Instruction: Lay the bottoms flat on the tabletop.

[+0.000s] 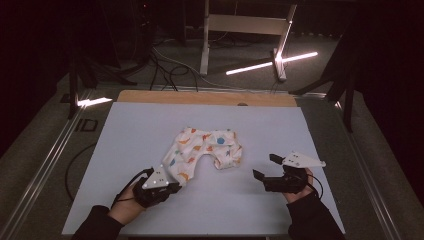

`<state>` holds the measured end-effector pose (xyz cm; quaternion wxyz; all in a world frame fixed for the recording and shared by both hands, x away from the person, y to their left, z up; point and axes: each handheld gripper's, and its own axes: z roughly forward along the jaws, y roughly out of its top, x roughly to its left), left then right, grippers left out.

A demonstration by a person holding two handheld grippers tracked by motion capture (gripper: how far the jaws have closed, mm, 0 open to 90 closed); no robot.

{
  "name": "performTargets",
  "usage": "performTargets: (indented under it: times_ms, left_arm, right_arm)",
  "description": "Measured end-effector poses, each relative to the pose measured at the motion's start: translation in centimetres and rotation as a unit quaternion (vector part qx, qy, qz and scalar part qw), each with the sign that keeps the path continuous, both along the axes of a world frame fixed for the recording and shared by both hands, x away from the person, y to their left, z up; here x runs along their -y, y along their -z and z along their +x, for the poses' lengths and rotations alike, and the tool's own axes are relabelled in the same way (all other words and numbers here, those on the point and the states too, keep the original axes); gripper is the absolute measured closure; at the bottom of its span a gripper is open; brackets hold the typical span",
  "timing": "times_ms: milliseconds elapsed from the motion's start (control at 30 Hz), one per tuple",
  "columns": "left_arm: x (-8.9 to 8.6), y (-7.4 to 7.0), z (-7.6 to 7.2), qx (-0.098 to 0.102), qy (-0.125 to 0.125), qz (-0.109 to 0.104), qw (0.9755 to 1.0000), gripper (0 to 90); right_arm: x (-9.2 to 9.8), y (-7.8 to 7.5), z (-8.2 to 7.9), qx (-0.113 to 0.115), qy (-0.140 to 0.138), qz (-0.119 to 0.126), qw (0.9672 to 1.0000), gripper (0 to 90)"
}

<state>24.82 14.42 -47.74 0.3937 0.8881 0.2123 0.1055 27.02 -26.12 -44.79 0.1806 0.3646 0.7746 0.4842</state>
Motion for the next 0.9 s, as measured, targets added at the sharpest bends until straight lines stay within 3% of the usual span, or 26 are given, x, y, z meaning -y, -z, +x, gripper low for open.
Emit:
performTargets:
  times_ms: [67, 133, 200, 267, 300, 400, 533, 667, 700, 800, 900]
  left_arm:
    - [0.7, -0.5, -0.5, -0.003, 0.011, -0.015, 0.9998, 86.7]
    - [1.4, -1.0, -0.8, 0.008, 0.019, -0.008, 0.9998, 86.6]
    - [1.8, -1.3, -0.9, 0.004, 0.026, -0.024, 0.9994, 84.1]
    - [2.0, -1.7, -0.9, -0.01, 0.05, -0.06, 0.9969, 74.0]
    - [1.9, -2.0, -0.9, -0.009, 0.054, -0.064, 0.9964, 65.7]
    - [0.8, -2.2, -0.9, 0.013, 0.029, -0.064, 0.9975, 48.1]
    - [-1.5, -1.5, -0.5, 0.021, 0.004, -0.043, 0.9988, 35.6]
    - [-3.9, 0.2, -0.2, -0.001, -0.03, -0.045, 0.9985, 28.2]
    - [-4.2, 0.5, -0.2, 0.001, -0.037, -0.035, 0.9987, 24.6]
    - [-5.2, 1.2, -0.4, -0.002, -0.042, -0.033, 0.9986, 14.7]
    - [-5.9, 1.2, -0.7, 0.007, -0.06, -0.047, 0.9971, 3.2]
  right_arm:
    - [0.0, 0.1, -0.1, -0.003, -0.001, -0.001, 1.0, 15.3]
    - [-0.1, 0.2, -0.2, -0.005, -0.002, -0.006, 1.0, 15.3]
    - [-0.4, 0.3, -0.3, -0.004, -0.006, -0.01, 0.9999, 15.3]
    - [-0.6, 0.4, -0.4, -0.007, -0.01, -0.011, 0.9999, 15.3]
    - [-0.7, 0.4, -0.4, -0.006, -0.011, -0.011, 0.9999, 15.2]
    - [-0.8, 0.5, -0.5, -0.006, -0.022, -0.011, 0.9997, 15.1]
    - [-1.3, 0.4, -0.7, 0.0, -0.033, -0.013, 0.9994, 15.0]
    - [-2.2, 0.7, -0.9, 0.002, -0.051, -0.009, 0.9987, 15.0]
    - [-2.5, 0.8, -0.9, 0.001, -0.058, -0.009, 0.9983, 15.0]
    - [-3.8, 1.3, -1.1, -0.003, -0.078, -0.004, 0.997, 14.7]
    - [-5.9, 1.7, -1.4, -0.007, -0.109, 0.01, 0.9939, 14.5]
